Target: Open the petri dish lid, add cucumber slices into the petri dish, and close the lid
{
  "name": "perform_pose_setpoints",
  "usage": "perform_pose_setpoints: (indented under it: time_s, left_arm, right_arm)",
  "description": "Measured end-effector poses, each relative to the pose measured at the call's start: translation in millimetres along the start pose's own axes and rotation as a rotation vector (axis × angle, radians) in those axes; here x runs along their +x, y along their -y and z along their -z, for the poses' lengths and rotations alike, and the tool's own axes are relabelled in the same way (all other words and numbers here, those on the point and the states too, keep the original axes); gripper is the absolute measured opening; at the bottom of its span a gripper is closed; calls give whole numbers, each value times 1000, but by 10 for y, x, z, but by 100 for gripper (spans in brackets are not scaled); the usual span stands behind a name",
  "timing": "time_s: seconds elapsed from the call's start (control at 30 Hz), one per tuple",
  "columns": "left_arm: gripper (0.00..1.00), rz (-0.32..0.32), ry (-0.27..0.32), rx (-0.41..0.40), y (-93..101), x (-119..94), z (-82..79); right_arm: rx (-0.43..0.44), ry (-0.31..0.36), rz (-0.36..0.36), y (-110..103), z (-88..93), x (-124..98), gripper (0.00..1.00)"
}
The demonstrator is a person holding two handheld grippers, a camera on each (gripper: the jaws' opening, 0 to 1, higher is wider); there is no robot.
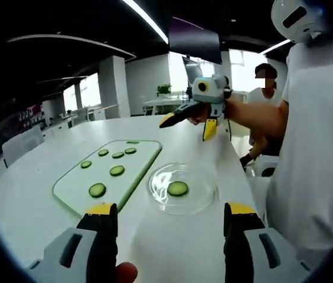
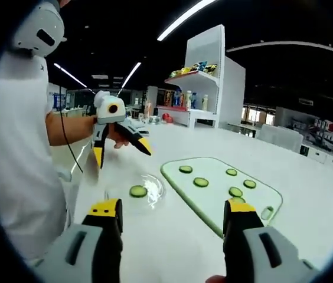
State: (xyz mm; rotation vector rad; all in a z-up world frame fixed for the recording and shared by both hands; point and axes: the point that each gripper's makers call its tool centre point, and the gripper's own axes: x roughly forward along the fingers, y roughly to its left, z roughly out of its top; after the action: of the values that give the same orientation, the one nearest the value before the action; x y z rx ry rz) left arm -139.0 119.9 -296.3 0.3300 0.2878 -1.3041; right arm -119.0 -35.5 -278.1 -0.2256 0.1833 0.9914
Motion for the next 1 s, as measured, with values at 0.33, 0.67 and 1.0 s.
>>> perform_pose_setpoints:
  time_s: [0.33,0.67,1.0]
  left_arm:
    - [71,-33,-58,-12,19,-99,132]
    - [67,-74,-44,-35,7,-274,131]
    - [68,-110,-70,21,88,-454,48]
  right_arm:
    - [-3,-37,76,54,79,-209,70]
    - [-14,-85,70,-29,131,-265,73]
    - [-33,-158,112,-28,238,-414,75]
